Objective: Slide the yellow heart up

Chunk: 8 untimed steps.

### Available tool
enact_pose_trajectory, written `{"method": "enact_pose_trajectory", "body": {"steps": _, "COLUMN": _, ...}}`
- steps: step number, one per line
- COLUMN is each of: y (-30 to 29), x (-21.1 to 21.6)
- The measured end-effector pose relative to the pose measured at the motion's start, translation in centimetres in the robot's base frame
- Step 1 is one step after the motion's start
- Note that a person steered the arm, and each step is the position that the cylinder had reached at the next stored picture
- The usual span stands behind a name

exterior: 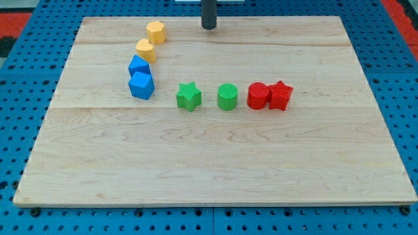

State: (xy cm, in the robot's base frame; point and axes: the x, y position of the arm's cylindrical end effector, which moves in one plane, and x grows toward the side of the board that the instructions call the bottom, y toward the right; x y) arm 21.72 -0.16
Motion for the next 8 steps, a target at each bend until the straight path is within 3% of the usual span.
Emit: {"method": "enact_pose_trajectory", "body": {"steps": 8, "y": 1.8, "x": 0.0}}
